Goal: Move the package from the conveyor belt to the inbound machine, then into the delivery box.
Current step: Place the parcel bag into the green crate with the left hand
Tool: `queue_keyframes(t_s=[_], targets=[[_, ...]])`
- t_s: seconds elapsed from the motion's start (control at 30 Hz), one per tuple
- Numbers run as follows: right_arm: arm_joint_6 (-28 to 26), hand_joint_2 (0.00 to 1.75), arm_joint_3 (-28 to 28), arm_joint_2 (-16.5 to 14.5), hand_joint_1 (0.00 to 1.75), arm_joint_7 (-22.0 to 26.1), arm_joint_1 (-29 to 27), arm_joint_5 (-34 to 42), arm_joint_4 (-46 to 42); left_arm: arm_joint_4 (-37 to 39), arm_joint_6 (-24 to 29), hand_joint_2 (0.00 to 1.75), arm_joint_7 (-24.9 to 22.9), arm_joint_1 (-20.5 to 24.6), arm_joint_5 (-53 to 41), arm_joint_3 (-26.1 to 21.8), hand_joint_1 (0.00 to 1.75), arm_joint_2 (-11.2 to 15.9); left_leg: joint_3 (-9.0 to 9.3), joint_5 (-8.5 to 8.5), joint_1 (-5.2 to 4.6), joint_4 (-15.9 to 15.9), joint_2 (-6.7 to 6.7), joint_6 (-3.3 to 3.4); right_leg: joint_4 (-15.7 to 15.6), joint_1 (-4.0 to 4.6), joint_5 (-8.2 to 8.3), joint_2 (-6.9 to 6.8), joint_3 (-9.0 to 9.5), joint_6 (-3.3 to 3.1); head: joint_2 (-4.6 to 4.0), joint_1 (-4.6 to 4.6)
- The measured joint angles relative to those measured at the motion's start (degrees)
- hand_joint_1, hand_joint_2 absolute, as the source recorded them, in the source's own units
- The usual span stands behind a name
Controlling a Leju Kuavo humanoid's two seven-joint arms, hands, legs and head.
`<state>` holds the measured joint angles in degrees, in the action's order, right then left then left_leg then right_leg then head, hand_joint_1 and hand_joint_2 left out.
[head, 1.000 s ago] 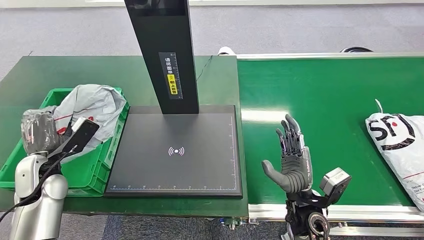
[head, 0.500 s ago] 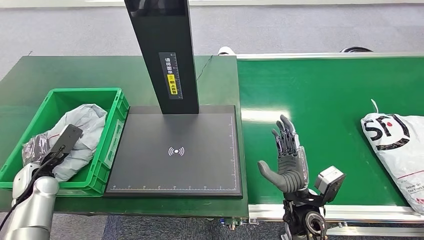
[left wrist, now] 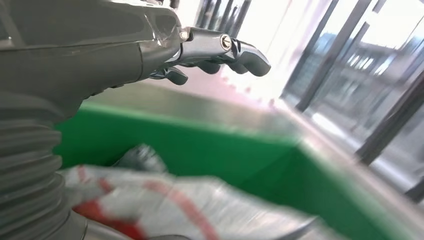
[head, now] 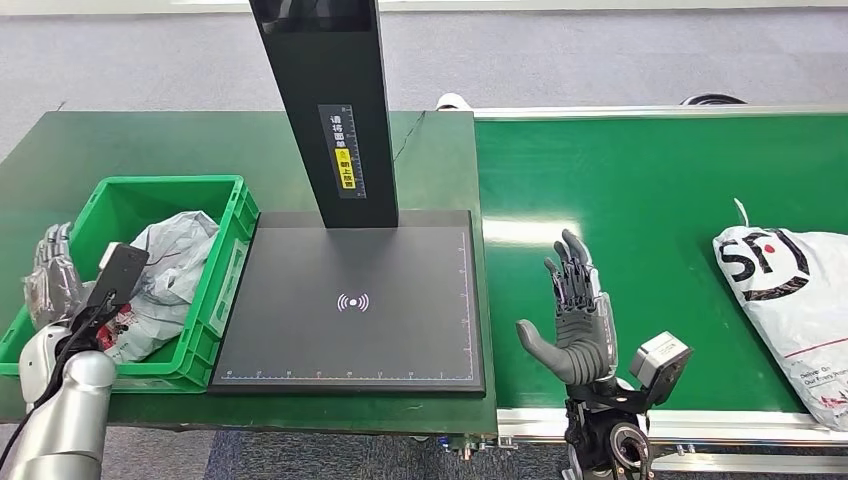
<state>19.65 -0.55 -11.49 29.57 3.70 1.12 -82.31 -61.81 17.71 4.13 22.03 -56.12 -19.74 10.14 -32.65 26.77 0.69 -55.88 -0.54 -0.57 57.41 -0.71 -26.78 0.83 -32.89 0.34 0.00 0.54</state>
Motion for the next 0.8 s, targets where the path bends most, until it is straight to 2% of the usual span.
queue_keyframes(t_s=[0.23, 0.43, 0.57, 0.63, 0.73, 0.8], targets=[[-0.94, 1.75, 1.04, 0.12, 0.00, -0.03, 0.42, 1.17, 0.27, -7.75, 9.31, 1.75, 11.86, -2.12, 8.56, 2.34, 0.00, -1.86, -0.01, 0.01, -0.01, 0.00, 0.01, 0.00, 0.00, -0.01, 0.00, 0.00, 0.01, 0.00, 0.01, 0.01], [-1.56, 1.75, 2.25, 0.45, 0.00, -0.04, 1.37, 1.61, 1.36, -14.55, 12.53, 1.75, 20.76, -5.37, 17.55, 4.26, 0.00, -3.06, -0.01, 0.01, 0.00, 0.01, -0.02, 0.00, 0.00, 0.00, 0.00, 0.00, 0.02, 0.00, 0.00, 0.01], [-1.90, 1.75, 2.97, 0.59, 0.00, 0.01, 1.87, 2.00, 2.11, -20.96, 16.99, 1.75, 29.61, -9.36, 25.55, 4.94, 0.00, -4.67, -0.01, 0.02, -0.01, 0.00, 0.04, 0.00, 0.00, -0.01, -0.01, 0.01, 0.01, 0.00, 0.00, 0.01], [-2.18, 1.75, 3.37, 0.68, 0.00, 0.02, 2.05, 2.28, 2.45, -24.22, 14.38, 1.75, 32.13, -11.53, 31.40, 5.52, 0.00, -5.78, -0.01, 0.03, -0.01, 0.00, 0.00, 0.00, -0.02, -0.02, -0.02, -0.01, 0.00, 0.01, 0.00, 0.01], [-2.44, 1.75, 3.67, 0.79, 0.00, 0.04, 2.12, 2.47, 2.73, -28.24, 3.76, 1.75, 32.76, -14.33, 40.09, 7.30, 0.00, -7.69, -0.02, 0.03, -0.04, 0.00, -0.09, 0.00, -0.03, -0.04, -0.05, -0.10, 0.03, 0.05, 0.00, 0.01], [-2.45, 1.75, 3.80, 0.80, 0.00, 0.05, 2.10, 2.49, 2.81, -29.78, -0.63, 1.75, 32.16, -15.41, 42.51, 8.42, 0.00, -8.76, -0.02, 0.03, -0.04, 0.00, -0.07, 0.00, -0.03, -0.04, -0.04, -0.09, 0.04, 0.04, 0.00, 0.00]])
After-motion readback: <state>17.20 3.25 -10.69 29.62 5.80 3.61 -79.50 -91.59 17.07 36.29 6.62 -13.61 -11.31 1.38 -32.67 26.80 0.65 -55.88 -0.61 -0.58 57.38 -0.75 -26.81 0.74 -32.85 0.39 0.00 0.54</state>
